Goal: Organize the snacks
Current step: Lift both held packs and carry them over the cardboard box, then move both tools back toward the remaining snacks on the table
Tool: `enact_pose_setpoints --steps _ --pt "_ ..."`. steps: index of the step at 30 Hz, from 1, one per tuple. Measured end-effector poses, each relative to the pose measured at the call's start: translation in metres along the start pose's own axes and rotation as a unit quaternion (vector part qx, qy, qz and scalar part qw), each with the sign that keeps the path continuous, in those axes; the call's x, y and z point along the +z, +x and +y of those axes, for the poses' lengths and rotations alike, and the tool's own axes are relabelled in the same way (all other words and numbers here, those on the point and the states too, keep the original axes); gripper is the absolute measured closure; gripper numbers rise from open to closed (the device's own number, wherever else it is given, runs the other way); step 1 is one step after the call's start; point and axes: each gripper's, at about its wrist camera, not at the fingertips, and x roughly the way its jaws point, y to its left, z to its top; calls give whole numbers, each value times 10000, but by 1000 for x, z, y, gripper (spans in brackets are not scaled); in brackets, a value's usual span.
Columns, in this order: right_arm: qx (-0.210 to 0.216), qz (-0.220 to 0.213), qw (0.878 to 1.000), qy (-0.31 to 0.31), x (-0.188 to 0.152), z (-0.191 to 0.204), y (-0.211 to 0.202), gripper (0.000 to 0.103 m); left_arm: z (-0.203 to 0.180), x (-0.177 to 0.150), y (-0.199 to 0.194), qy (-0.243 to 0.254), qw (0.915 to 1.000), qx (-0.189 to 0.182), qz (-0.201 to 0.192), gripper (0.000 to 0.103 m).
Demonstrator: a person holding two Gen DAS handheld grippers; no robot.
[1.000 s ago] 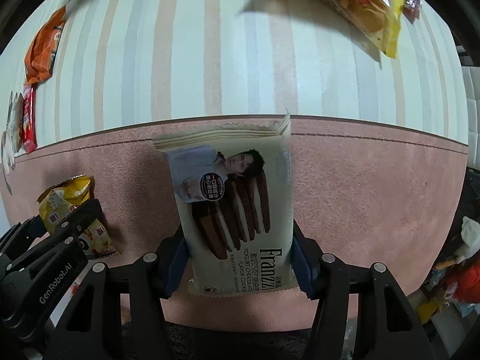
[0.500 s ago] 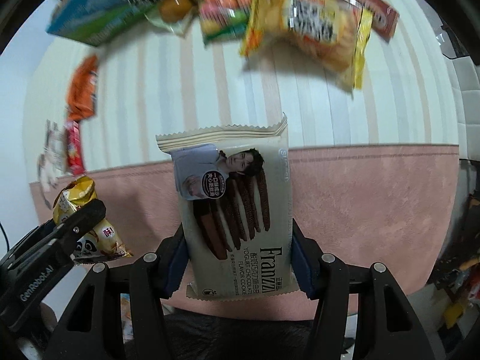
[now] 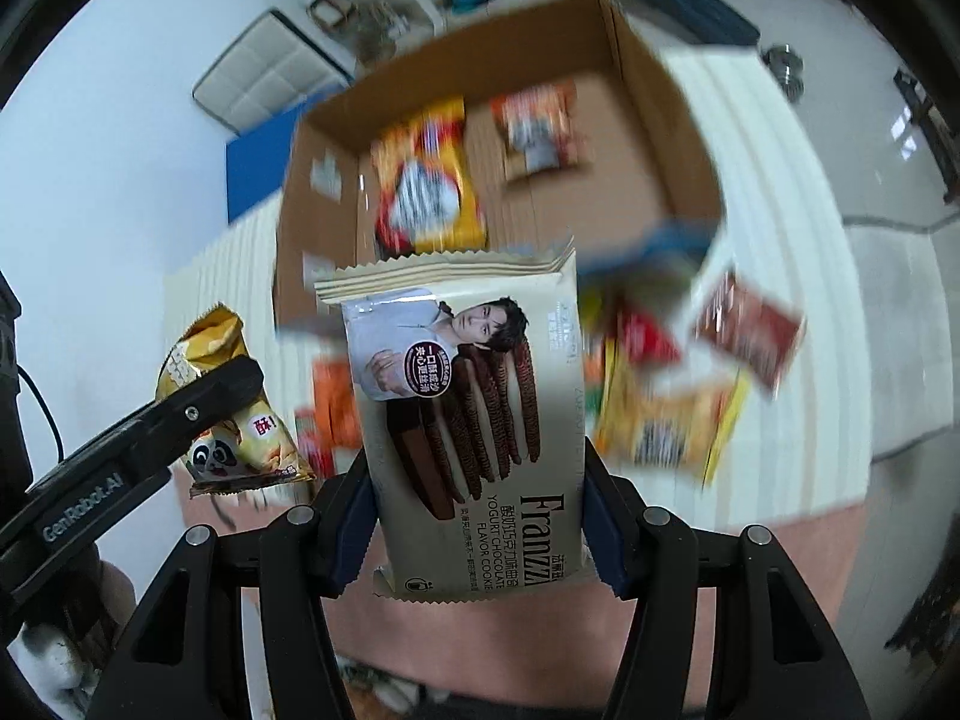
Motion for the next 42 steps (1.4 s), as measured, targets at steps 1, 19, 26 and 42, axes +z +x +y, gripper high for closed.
enact_pose_setpoints --steps 1,19,26,42 --pt "-32 -56 10000 18 13 -2 -7 40 1 14 4 11 10000 70 20 58" --pt "-772 575 9950 250 149 -9 119 40 41 98 153 -323 9860 337 1598 58" --pt "-932 1014 9903 194 156 -13 155 28 40 92 174 -335 9800 294 1937 55" --pt "-1272 450 9896 -489 137 7 105 8 30 80 113 -274 9928 254 1134 16"
